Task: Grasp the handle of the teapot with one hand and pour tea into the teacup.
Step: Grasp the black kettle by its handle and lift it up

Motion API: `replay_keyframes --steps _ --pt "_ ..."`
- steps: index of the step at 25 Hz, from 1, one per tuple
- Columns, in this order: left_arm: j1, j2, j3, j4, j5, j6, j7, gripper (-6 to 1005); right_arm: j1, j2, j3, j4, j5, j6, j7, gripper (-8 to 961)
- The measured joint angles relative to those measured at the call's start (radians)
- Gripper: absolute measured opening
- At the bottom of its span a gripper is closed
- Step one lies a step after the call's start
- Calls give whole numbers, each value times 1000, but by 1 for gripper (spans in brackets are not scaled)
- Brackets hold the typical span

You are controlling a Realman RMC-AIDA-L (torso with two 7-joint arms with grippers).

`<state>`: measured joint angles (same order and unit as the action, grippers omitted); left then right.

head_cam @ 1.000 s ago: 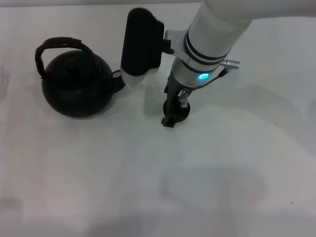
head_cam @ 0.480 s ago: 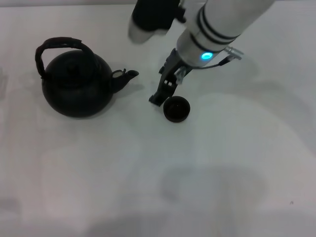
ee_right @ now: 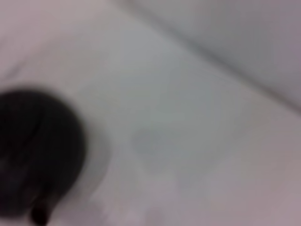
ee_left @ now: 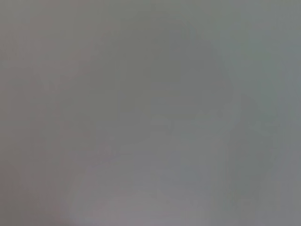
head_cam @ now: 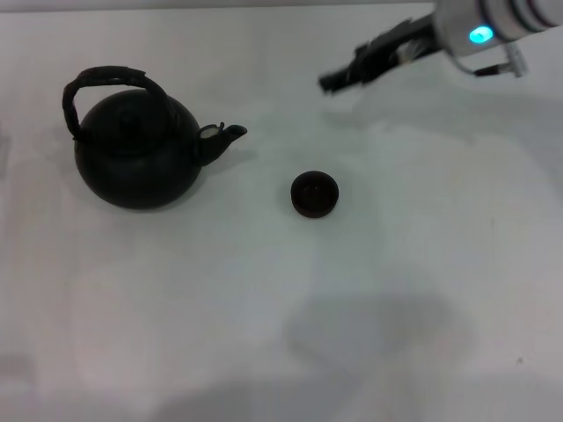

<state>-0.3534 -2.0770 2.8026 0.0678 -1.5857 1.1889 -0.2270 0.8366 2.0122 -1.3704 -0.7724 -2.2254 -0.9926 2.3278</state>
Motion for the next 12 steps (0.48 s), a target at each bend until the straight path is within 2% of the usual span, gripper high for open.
replay_keyframes --steps 3,6,9,12 --pt "2 0 0 -1 2 1 0 817 -96 2 180 -13 158 21 -141 852" --pt "3 0 2 -4 4 6 0 817 -200 0 325 8 457 27 -333 845" --pt "4 1 5 -5 5 8 0 817 -285 -1 434 83 772 10 -532 843" --pt "4 2 7 -6 6 9 0 817 -347 0 505 211 1091 -60 -761 840"
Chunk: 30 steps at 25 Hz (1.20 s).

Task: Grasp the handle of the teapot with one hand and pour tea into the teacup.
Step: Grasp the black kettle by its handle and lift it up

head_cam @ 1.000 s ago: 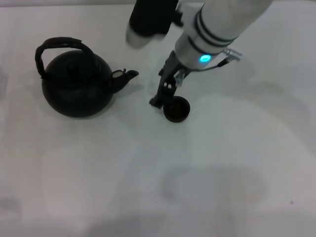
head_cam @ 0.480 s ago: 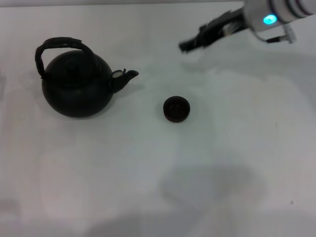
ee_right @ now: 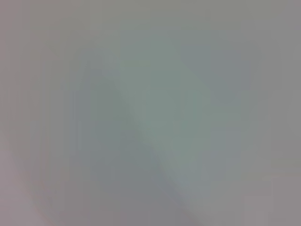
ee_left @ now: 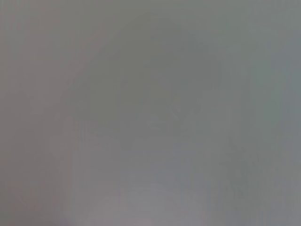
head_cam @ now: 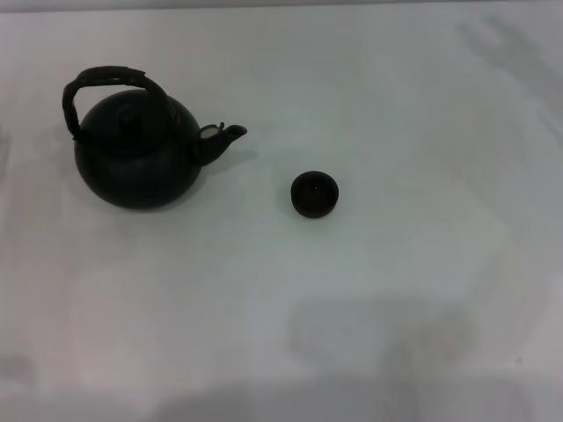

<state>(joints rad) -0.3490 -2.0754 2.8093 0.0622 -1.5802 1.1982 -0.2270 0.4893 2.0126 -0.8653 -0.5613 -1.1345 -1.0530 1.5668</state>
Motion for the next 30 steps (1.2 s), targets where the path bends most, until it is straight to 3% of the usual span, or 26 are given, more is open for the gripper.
replay_keyframes --steps 5,10,13,23,30 --pt "4 0 1 -1 1 0 0 816 -29 2 34 249 404 -134 -487 837" --pt "8 -1 2 0 2 -1 1 816 -2 12 36 405 560 -140 -962 835" --pt "13 -3 3 1 2 -3 5 816 33 15 37 481 657 -145 -1125 835" --pt "91 -6 6 24 70 56 0 817 90 11 38 494 696 -40 -1192 835" --pt "149 -1 7 20 316 150 -5 817 109 6 39 459 721 66 -1197 835"
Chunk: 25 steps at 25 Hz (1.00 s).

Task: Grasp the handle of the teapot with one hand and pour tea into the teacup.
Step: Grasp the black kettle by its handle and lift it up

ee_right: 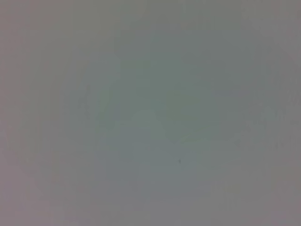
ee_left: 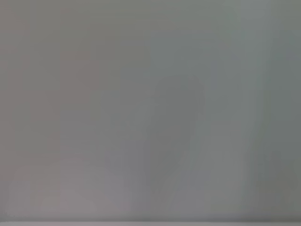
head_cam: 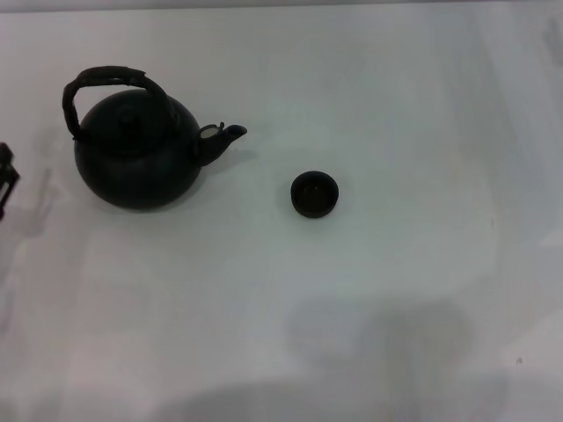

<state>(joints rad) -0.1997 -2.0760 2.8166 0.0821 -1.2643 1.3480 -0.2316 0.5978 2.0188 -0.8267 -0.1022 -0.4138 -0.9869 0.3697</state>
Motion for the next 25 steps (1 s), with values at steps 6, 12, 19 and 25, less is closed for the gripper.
replay_keyframes --steps 6,12,19,25 --pt "26 1 0 -2 115 30 -13 816 5 -2 7 -8 36 14 -20 835" --pt "30 2 0 -9 170 78 -40 816 4 -3 9 -14 38 30 -22 835" --pt "2 2 0 -7 178 84 -41 817 -1 -3 9 -15 38 43 -23 835" --pt "-35 2 0 -8 200 81 -42 817 -3 -2 9 -13 38 43 -23 835"
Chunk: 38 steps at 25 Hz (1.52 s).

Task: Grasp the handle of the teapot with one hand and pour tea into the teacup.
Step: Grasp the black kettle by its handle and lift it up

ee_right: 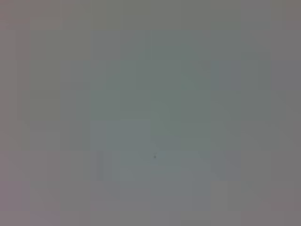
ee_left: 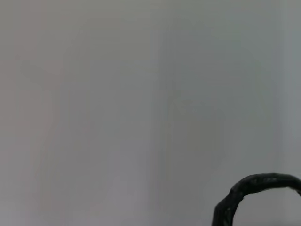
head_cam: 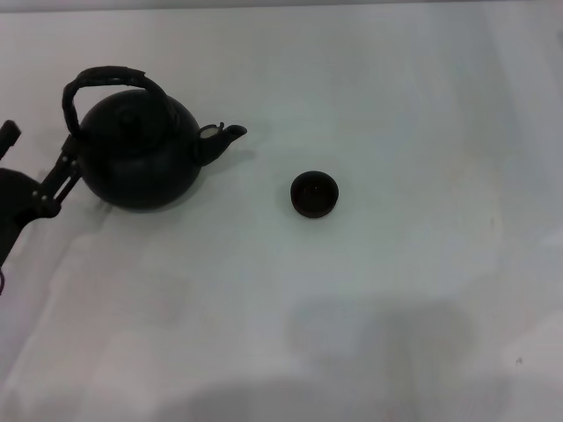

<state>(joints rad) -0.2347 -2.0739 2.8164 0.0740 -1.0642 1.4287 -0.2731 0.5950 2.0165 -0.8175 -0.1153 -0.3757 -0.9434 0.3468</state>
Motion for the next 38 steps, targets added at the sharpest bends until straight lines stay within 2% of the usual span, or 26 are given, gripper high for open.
replay_keyframes --steps 32,38 --pt "-93 -5 -12 -14 -17 -97 13 816 6 4 0 8 0 0 8 835" --pt "-104 -6 -12 -13 -18 -109 62 815 6 5 0 8 0 0 8 836"
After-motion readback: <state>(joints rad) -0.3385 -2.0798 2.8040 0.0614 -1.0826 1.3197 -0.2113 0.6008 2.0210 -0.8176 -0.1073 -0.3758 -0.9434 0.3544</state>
